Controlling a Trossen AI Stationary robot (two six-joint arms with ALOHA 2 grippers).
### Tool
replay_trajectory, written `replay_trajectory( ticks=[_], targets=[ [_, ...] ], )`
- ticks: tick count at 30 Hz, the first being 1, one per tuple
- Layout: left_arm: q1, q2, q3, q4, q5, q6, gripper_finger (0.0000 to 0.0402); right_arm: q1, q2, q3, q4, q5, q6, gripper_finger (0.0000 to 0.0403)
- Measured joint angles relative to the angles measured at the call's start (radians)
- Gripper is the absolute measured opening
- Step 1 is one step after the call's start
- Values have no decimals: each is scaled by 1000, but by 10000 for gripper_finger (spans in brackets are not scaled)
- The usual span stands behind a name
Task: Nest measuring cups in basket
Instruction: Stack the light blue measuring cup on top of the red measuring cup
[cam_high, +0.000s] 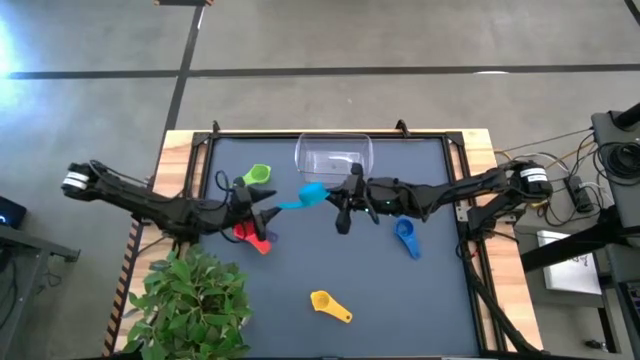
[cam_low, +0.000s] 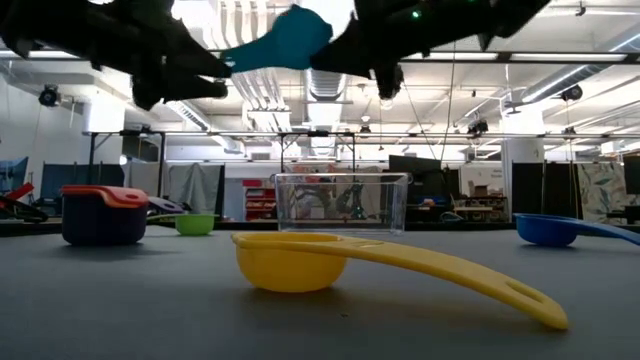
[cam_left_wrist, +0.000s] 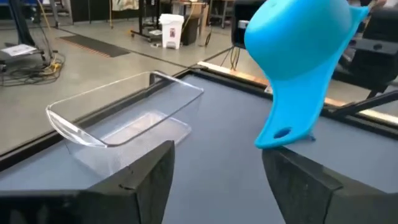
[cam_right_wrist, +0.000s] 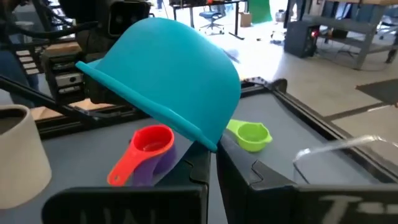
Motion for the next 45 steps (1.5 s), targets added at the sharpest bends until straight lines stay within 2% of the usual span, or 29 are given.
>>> replay_trajectory(
  ticks=[4,10,14,23,30,39,45],
  targets=[
    [-12,-20,0,-18,-2,-2,219,-2,25,50,-25,-4,-17,8],
    [-21,28,0,-18,18,-13,177,-1,53,90,-45,-6,-35,8],
    [-38,45,1,-46,34,-29,168,-5,56,96,-61,-3,-46,8],
    [-50,-46,42,-389,-10,-168,188,-13,47,97,-124,4,-44,8],
    [-50,-52,168,-545,-21,-153,190,-34,46,97,-209,35,-33,8],
    [-50,53,308,-551,-26,-56,190,-37,62,152,-293,36,-28,8],
    [-51,173,367,-546,-62,-15,190,-40,141,229,-349,123,-24,8]
  ],
)
